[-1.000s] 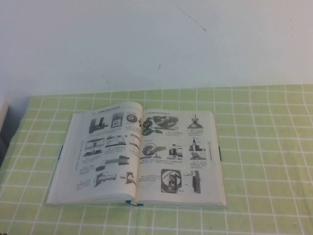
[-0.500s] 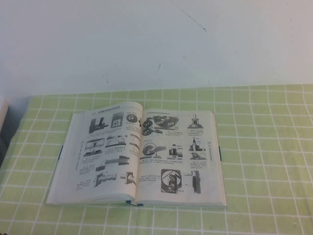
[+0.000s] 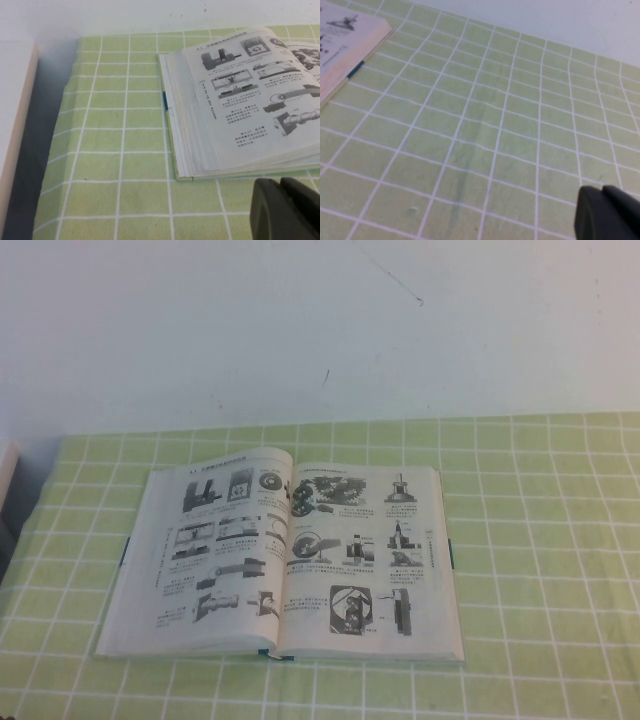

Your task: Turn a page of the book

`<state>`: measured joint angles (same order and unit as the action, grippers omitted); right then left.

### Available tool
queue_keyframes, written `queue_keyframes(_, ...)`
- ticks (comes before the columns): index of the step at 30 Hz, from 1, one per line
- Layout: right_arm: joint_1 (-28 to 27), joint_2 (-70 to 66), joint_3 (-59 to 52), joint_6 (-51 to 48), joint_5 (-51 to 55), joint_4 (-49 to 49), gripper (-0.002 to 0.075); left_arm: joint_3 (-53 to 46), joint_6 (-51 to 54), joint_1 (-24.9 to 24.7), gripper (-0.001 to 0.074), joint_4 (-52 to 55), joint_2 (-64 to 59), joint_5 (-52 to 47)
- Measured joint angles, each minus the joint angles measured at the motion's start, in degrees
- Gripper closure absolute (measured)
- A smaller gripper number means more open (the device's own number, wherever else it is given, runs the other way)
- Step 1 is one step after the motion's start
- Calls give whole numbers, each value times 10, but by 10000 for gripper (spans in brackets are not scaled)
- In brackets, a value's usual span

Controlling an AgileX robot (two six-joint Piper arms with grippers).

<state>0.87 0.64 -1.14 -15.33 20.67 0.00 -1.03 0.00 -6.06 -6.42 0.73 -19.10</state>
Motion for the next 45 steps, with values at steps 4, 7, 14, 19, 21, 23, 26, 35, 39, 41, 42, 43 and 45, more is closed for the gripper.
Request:
queue_keyframes(4,0,0,0,2,-1,16,728,0,0,0,738,0,0,0)
queue_keyframes(7,0,0,0,18,-1,25,728,0,0,0,738,0,0,0)
queue_keyframes(14,0,0,0,26,-1,35,728,0,0,0,738,0,0,0)
queue_keyframes(19,0,0,0,26,-1,37,728,0,0,0,738,0,0,0)
queue_keyframes(21,0,0,0,26,-1,37,728,0,0,0,738,0,0,0)
queue_keyframes(23,0,0,0,26,-1,37,728,0,0,0,738,0,0,0)
queue_keyframes(26,0,0,0,26,-1,38,728,0,0,0,738,0,0,0)
queue_keyframes(35,0,0,0,29,-1,33,728,0,4,0,738,0,0,0)
queue_keyframes(39,0,0,0,54,-1,27,728,0,0,0,738,0,0,0)
queue_keyframes(41,0,0,0,58,-1,24,728,0,0,0,738,0,0,0)
queue_keyframes(42,0,0,0,59,-1,24,728,0,0,0,738,0,0,0)
queue_keyframes(43,0,0,0,62,-1,23,728,0,0,0,738,0,0,0)
queue_keyframes(45,0,0,0,67,-1,23,728,0,4,0,738,0,0,0)
